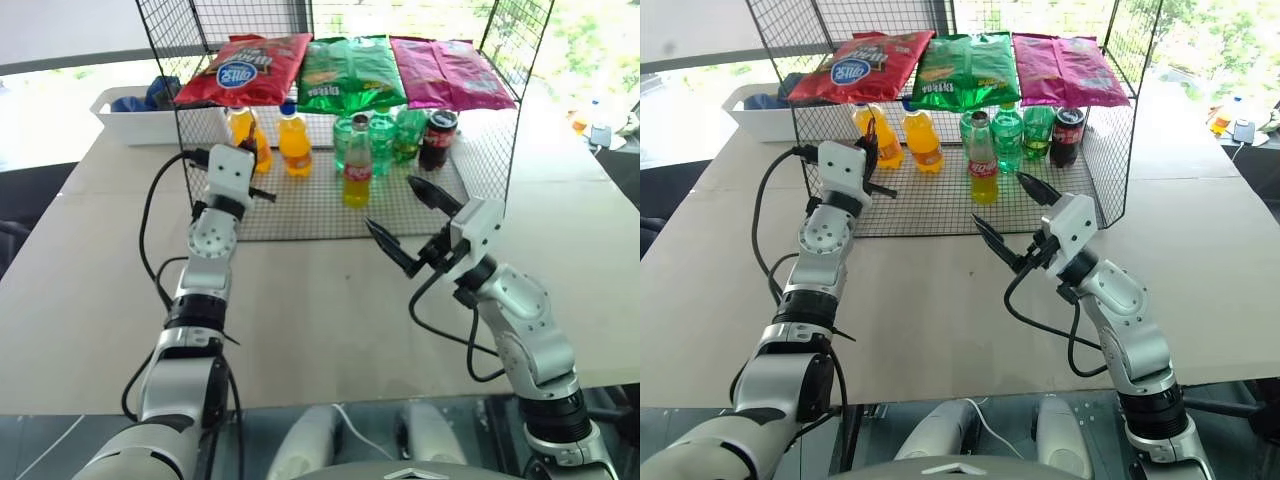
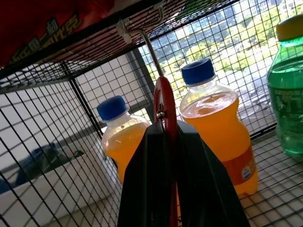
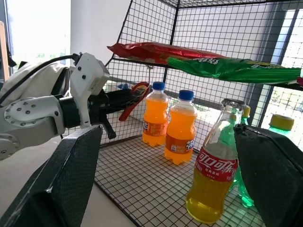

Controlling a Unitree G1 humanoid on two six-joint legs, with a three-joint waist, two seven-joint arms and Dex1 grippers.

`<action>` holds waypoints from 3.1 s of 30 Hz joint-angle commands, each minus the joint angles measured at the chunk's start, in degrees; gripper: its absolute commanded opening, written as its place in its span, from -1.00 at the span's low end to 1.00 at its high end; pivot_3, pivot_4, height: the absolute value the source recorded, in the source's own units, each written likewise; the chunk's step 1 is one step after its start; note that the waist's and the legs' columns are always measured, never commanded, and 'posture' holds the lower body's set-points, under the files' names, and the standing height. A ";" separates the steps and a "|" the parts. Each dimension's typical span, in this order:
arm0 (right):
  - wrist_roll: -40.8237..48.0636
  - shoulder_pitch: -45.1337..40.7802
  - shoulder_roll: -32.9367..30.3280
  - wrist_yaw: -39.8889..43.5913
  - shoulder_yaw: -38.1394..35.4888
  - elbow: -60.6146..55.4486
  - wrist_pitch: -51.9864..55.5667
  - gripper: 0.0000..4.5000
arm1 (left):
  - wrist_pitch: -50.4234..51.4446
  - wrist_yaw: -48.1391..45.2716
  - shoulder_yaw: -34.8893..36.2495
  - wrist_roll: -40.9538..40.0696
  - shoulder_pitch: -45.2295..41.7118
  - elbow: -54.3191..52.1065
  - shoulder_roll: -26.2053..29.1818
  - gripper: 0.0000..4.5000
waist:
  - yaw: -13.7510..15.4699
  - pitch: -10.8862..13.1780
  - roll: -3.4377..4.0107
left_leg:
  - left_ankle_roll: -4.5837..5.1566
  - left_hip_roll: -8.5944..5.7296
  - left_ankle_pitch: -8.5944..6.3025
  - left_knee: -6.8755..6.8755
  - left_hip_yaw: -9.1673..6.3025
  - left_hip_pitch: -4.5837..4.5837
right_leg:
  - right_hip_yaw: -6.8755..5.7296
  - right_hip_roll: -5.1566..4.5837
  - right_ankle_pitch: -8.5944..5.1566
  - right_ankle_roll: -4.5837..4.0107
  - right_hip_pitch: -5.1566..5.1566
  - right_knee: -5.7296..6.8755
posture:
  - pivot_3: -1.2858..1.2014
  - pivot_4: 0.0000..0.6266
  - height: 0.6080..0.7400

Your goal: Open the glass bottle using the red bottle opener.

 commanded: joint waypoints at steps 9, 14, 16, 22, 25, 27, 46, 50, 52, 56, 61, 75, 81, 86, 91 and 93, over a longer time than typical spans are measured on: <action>0.38 -0.02 -0.12 -0.49 -0.88 -2.35 -1.18 1.00 | 1.37 21.05 -5.09 21.11 2.68 -11.05 5.62 -0.99 | 0.18 0.00 -0.01 | 0.00 -0.03 0.00 0.01 0.03 -0.04 | -0.05 -0.03 0.00 0.00 -0.06 0.09 | 0.03 -0.52 1.00; 0.47 -0.09 -0.06 -0.56 -0.86 -2.33 -1.14 1.00 | 3.15 23.17 -5.64 24.13 4.04 -13.07 6.51 -0.99 | 0.22 0.00 -0.01 | 0.01 -0.04 0.00 0.01 0.03 -0.05 | -0.08 -0.05 0.00 0.00 -0.06 0.10 | 0.03 -0.52 1.00; 0.61 -0.30 0.03 -0.47 -0.86 -2.16 -1.21 1.00 | 3.90 23.76 -6.04 25.42 4.38 -13.94 6.84 -0.99 | 0.26 0.00 -0.01 | 0.01 -0.04 0.00 0.02 0.03 -0.05 | -0.10 -0.06 0.00 0.00 -0.06 0.11 | 0.03 -0.52 1.00; 0.64 -0.64 0.11 -0.23 -0.71 -1.90 -1.37 1.00 | 6.47 24.92 -7.06 28.34 5.25 -16.97 7.35 -0.99 | 0.26 0.00 -0.02 | 0.01 -0.04 0.00 0.02 0.03 -0.05 | -0.11 -0.06 0.00 0.00 -0.06 0.13 | 0.03 -0.52 1.00; 0.64 -0.90 0.10 -0.13 -0.77 -1.63 -1.45 1.00 | 7.41 25.32 -8.04 30.62 5.06 -17.97 7.99 -0.99 | 0.06 0.00 -0.02 | 0.01 -0.04 0.00 0.02 0.07 -0.02 | -0.09 -0.08 0.00 0.00 -0.06 0.15 | 0.03 -0.52 1.00; 0.64 -0.87 0.05 -0.10 -0.79 -1.67 -1.47 1.00 | 7.72 25.35 -8.68 31.60 4.88 -18.66 8.32 -0.99 | 0.00 0.00 -0.01 | 0.00 -0.03 0.00 0.02 0.08 0.00 | -0.09 -0.07 0.00 0.00 -0.06 0.18 | 0.03 -0.52 1.00; 2.13 -0.19 -0.80 0.73 -0.97 -2.27 0.30 1.00 | -0.73 -6.99 -6.99 -12.62 12.61 -23.61 -1.15 -0.99 | -0.09 -0.01 -0.02 | 0.00 0.01 0.00 0.06 0.12 0.00 | -0.08 -0.18 -0.01 -0.01 -0.07 0.21 | 0.03 -0.52 1.00; 6.50 2.43 -5.52 4.21 -0.69 -3.22 8.82 1.00 | 10.07 -19.86 -8.41 -29.51 13.39 -31.03 -5.39 -0.99 | 0.21 -0.04 -0.08 | 0.03 -0.03 -0.01 0.10 0.10 -0.01 | -0.12 -0.18 0.00 -0.01 -0.02 0.17 | 0.03 -0.52 1.00; 5.93 3.45 -10.01 5.89 0.64 -3.39 14.34 1.00 | 17.72 -23.25 -7.92 -37.34 13.36 -34.43 -7.73 -0.99 | 0.14 -0.04 -0.08 | 0.12 -0.08 -0.06 0.17 0.11 -0.02 | -0.11 -0.27 0.00 -0.01 0.02 0.15 | 0.03 -0.52 1.00; 11.52 4.18 -12.51 6.89 1.12 -5.94 24.29 1.00 | 34.75 -29.33 -6.46 -56.45 15.73 -40.76 -11.48 -0.99 | -0.42 -0.05 -0.09 | 0.13 0.01 -0.07 0.17 0.17 0.00 | -0.01 -0.31 -0.01 0.00 0.04 0.17 | 0.03 -0.52 1.00; 22.29 4.00 -12.42 7.00 -0.07 -9.98 35.80 1.00 | 54.22 -32.55 -4.94 -75.98 20.44 -47.86 -11.40 -0.99 | -0.79 -0.05 -0.09 | 0.12 0.13 -0.06 0.11 0.17 0.05 | 0.01 -0.25 -0.01 -0.01 0.02 0.20 | 0.03 -0.52 1.00; 47.70 -0.16 -8.55 -1.07 -5.50 -10.67 50.14 1.00 | 73.33 -33.69 -0.16 -97.70 23.12 -49.54 -9.94 -0.99 | 0.15 -0.06 -0.11 | 0.13 0.06 -0.07 0.19 0.16 0.11 | 0.01 -0.07 -0.01 -0.01 0.11 0.15 | 0.03 -0.52 1.00; 53.09 -1.36 -7.19 -5.07 -6.15 -9.96 50.80 1.00 | 72.63 -34.23 -0.13 -95.69 23.86 -50.14 -10.88 -0.99 | 0.17 -0.06 -0.11 | 0.12 0.06 -0.07 0.17 0.16 0.11 | 0.01 -0.09 -0.01 -0.02 0.10 0.13 | 0.03 -0.52 1.00; 55.82 -1.36 -7.67 -6.52 -6.02 -9.85 51.07 0.26 | 72.64 -35.07 -0.02 -95.12 24.26 -50.06 -11.06 -1.00 | 0.16 -0.06 -0.11 | 0.12 0.06 -0.07 0.17 0.17 0.11 | 0.02 -0.08 -0.01 -0.02 0.10 0.13 | 0.03 -0.52 1.00; 59.16 -1.16 -8.16 -8.03 -6.39 -9.70 50.94 -0.71 | 73.01 -38.14 -0.34 -94.24 25.16 -50.61 -10.35 -1.00 | 0.15 -0.06 -0.11 | 0.12 0.06 -0.07 0.15 0.17 0.10 | 0.02 -0.09 -0.01 -0.02 0.10 0.12 | 0.03 -0.52 1.00; 60.60 -0.88 -8.72 -8.38 -6.43 -9.65 51.14 -0.98 | 73.89 -39.78 -0.67 -94.21 25.72 -50.93 -9.41 -1.00 | 0.17 -0.06 -0.11 | 0.13 0.06 -0.07 0.15 0.18 0.10 | 0.02 -0.09 -0.01 -0.02 0.10 0.11 | 0.03 -0.52 1.00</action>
